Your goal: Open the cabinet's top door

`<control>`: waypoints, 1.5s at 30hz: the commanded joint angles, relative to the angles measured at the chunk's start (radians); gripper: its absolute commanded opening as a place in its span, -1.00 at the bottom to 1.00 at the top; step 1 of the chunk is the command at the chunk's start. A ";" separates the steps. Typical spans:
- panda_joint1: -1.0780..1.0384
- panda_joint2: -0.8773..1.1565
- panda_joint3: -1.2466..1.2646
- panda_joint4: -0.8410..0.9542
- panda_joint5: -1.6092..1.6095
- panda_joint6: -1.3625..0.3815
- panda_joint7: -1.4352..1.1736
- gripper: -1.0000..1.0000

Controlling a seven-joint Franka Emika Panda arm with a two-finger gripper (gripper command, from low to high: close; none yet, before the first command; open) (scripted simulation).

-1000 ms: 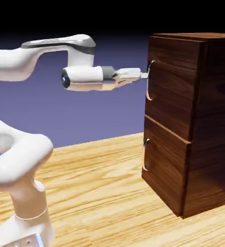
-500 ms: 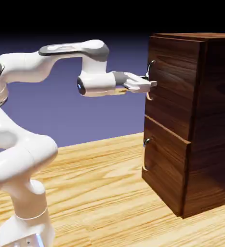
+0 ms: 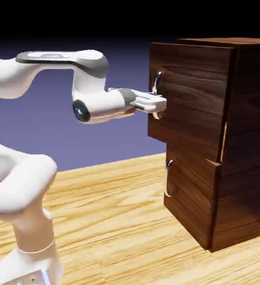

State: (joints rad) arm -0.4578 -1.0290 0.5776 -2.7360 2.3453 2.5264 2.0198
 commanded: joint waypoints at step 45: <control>0.323 0.801 -1.389 0.581 -1.348 -1.666 -0.230 1.00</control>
